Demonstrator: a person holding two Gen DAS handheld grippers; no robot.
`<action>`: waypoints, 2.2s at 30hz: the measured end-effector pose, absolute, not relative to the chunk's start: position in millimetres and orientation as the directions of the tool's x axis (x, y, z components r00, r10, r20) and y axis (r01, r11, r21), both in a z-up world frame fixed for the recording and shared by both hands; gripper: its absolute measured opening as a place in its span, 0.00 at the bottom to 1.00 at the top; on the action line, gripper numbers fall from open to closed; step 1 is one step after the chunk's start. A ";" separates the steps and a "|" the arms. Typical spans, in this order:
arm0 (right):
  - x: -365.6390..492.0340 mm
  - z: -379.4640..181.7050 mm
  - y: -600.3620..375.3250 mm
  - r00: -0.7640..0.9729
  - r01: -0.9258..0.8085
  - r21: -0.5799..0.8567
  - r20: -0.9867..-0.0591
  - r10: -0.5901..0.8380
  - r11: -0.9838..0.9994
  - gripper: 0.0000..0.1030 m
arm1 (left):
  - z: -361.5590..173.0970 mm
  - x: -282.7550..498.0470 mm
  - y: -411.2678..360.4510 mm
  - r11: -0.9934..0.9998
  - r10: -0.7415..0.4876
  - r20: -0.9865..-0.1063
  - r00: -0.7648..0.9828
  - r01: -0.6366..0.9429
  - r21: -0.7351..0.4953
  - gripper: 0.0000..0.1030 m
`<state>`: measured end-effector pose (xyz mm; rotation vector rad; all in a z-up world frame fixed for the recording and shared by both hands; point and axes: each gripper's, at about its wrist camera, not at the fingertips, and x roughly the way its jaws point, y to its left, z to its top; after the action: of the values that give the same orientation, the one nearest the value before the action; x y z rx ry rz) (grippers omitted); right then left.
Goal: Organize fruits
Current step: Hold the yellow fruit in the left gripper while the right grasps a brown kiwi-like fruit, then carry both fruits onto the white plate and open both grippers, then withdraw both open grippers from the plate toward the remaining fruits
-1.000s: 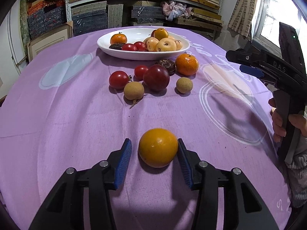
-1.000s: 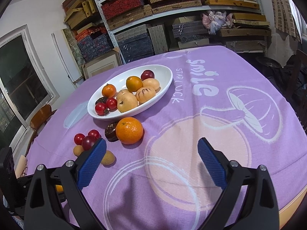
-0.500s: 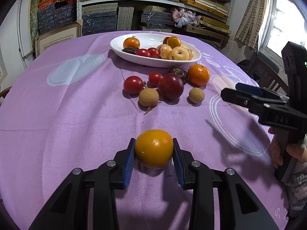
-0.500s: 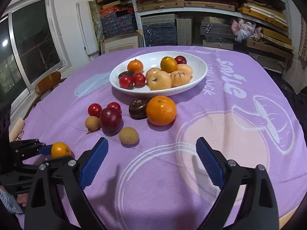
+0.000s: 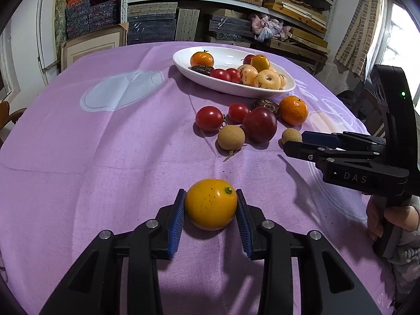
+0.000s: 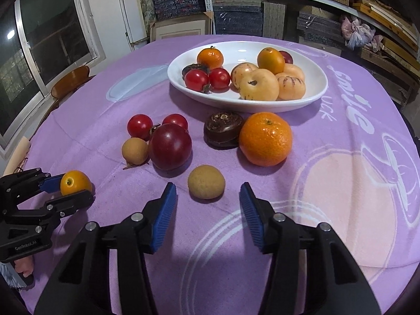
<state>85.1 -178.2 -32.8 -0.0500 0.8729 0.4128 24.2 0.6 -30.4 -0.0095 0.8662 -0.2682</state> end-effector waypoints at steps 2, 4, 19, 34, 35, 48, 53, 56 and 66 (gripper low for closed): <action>88.5 -33.1 -176.7 0.565 -0.372 0.127 -0.755 0.333 0.919 0.46 | -30.9 24.1 0.8 0.966 -0.238 -0.751 0.616 0.230 -0.119 0.36; 89.5 -33.2 -175.3 0.561 -0.375 0.126 -0.758 0.332 0.919 0.39 | -31.0 24.3 0.7 0.966 -0.239 -0.751 0.615 0.230 -0.120 0.36; 91.0 -33.2 -174.7 0.560 -0.373 0.132 -0.757 0.336 0.918 0.28 | -31.6 19.9 2.9 0.956 -0.276 -0.768 0.578 0.247 -0.158 0.36; 117.8 29.0 -222.2 0.689 -0.269 0.147 -0.661 0.297 0.952 0.28 | 15.9 100.1 -16.4 0.963 -0.227 -0.715 0.661 0.262 -0.063 0.36; 128.2 33.6 -224.9 0.695 -0.256 0.148 -0.659 0.288 0.955 0.28 | 19.3 112.6 -20.4 0.964 -0.227 -0.710 0.667 0.256 -0.067 0.36; 268.7 42.1 -212.6 0.668 -0.171 0.203 -0.695 0.265 0.964 0.31 | 15.7 243.2 -66.5 0.973 -0.216 -0.730 0.648 0.200 -0.111 0.36; 258.4 45.6 -211.7 0.704 -0.174 0.176 -0.665 0.248 0.969 0.53 | 26.0 235.9 -55.7 0.977 -0.205 -0.702 0.682 0.180 -0.111 0.59; 232.2 49.8 -222.6 0.723 -0.177 0.190 -0.640 0.259 0.966 0.57 | 32.5 218.7 -39.0 0.983 -0.184 -0.694 0.696 0.149 -0.111 0.68; 91.6 35.7 -250.9 0.781 -0.175 0.159 -0.578 0.235 0.972 0.90 | 15.3 124.5 8.3 0.993 -0.100 -0.734 0.672 0.110 -0.034 0.72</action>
<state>91.6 -250.9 35.7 0.0986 0.6373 0.2219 124.5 8.3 15.3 0.0133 0.8252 -0.1184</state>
